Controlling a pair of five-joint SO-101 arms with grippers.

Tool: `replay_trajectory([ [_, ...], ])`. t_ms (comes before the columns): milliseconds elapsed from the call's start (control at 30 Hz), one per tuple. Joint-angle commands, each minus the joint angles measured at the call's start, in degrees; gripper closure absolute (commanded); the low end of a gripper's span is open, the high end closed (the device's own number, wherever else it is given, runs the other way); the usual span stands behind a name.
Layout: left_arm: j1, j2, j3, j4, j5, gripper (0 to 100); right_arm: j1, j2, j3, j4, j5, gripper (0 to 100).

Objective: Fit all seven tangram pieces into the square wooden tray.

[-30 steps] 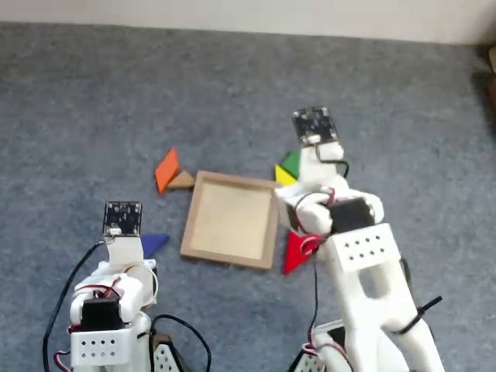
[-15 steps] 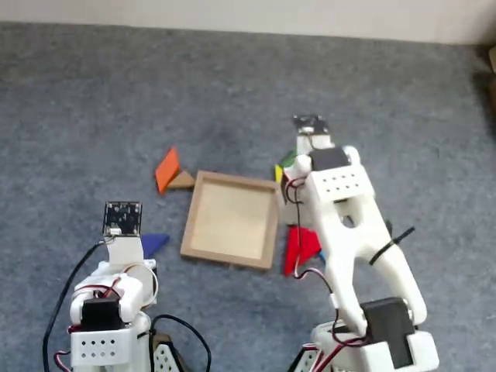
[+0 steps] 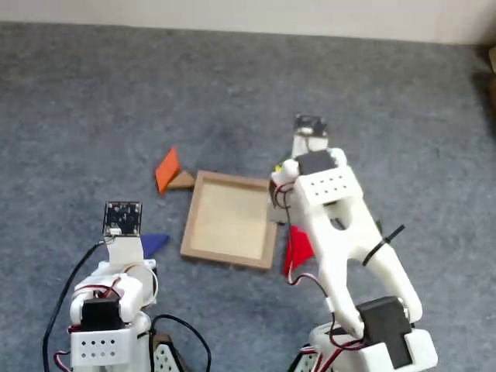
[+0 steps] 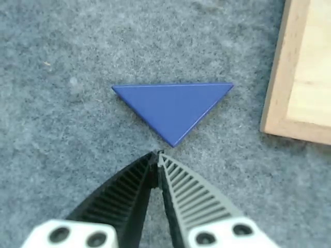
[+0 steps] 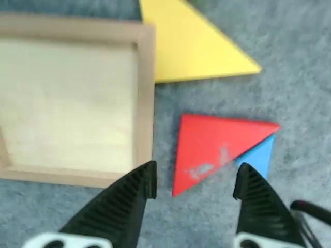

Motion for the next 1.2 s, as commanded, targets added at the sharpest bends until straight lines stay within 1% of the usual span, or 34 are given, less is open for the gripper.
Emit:
replay_trajectory([
  [0,-0.66,-1.98,1.19,0.26,-0.44,99,-0.57,-0.13,-0.48,-1.1,-10.29,75.2],
  [67,-0.66,-1.98,1.19,0.26,-0.44,99,-0.04,-0.13,-0.48,-1.45,-17.05,73.5],
  [200,-0.66,-1.98,1.19,0.26,-0.44,99,0.13,-0.04,-0.22,-1.54,-31.65,65.5],
  [233,-0.66,-1.98,1.19,0.26,-0.44,99,0.13,-0.04,-0.22,-1.89,-33.67,63.2],
  [367,-0.66,-1.98,1.19,0.26,-0.44,99,-0.04,-0.04,-0.04,-2.77,-34.55,58.3],
  [533,-0.66,-1.98,1.19,0.26,-0.44,99,-0.04,0.04,0.13,-3.38,-34.64,58.4],
  [600,-0.66,-1.98,1.19,0.26,-0.44,99,-0.04,0.04,2.15,-5.85,-34.64,58.4],
  [733,-0.66,-1.98,1.19,0.26,-0.44,99,-0.04,-0.04,9.36,-15.52,-34.64,58.4],
  [833,-0.66,-1.98,1.19,0.26,-0.44,99,-0.04,-0.04,13.05,-20.09,-34.55,58.4],
  [1000,-0.66,-1.98,1.19,0.26,-0.44,99,0.04,0.04,16.22,-23.87,-34.55,58.4],
  [1167,-0.66,-1.98,1.19,0.26,-0.44,99,0.22,0.22,16.4,-24.22,-34.64,58.4],
])
